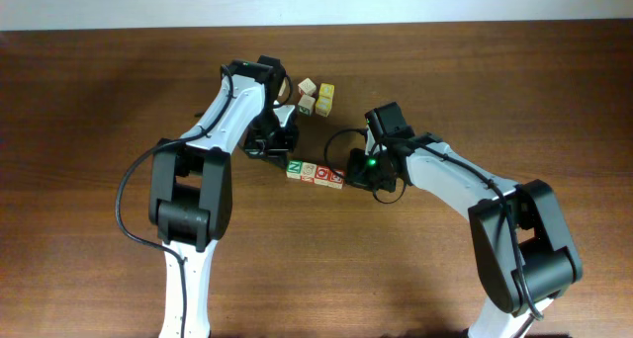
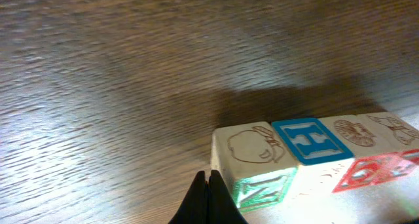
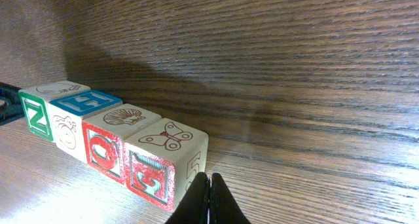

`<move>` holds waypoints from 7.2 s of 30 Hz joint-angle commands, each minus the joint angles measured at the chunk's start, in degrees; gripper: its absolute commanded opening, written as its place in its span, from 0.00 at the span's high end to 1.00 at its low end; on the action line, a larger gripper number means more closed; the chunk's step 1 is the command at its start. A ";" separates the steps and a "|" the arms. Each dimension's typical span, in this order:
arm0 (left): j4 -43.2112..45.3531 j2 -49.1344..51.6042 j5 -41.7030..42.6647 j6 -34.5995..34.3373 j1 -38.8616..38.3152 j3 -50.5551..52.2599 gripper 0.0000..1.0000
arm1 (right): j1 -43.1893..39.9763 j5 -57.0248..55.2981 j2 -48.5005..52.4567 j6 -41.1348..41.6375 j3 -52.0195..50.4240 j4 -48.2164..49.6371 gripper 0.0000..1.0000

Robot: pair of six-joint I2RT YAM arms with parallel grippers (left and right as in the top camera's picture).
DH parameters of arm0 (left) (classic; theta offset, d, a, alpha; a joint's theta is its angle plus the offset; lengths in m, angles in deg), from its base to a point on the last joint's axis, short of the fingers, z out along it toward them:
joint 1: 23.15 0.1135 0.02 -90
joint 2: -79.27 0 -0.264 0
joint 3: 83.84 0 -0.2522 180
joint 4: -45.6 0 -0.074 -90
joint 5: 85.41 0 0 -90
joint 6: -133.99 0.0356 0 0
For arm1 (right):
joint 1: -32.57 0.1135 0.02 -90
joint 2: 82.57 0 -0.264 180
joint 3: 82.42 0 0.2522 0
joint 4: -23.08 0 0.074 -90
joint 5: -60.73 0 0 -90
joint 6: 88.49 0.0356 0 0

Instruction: Rotate 4 blocks

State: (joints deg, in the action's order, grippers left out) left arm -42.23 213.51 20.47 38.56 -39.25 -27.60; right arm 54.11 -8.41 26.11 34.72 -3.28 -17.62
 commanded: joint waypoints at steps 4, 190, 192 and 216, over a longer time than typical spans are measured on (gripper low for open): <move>0.04 -1.95 2.82 1.16 -1.03 0.35 1.00 | 0.26 -0.11 0.59 0.28 -0.48 -0.02 0.96; -12.55 -34.71 -16.17 0.13 8.87 -18.84 0.69 | 5.97 -13.55 -5.40 -19.26 80.61 -61.40 0.01; -13.79 -39.19 -16.13 0.11 8.87 -18.84 0.63 | 5.97 -15.28 -8.35 -18.03 85.33 -66.99 0.02; -18.64 -45.77 -15.69 0.11 8.87 -18.75 0.01 | -4.48 -24.50 -40.72 -27.71 70.77 -63.93 0.02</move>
State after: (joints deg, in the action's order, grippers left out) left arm -60.81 168.31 5.17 38.39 -30.35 -45.83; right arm 54.24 -30.66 -12.31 10.94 75.26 -84.74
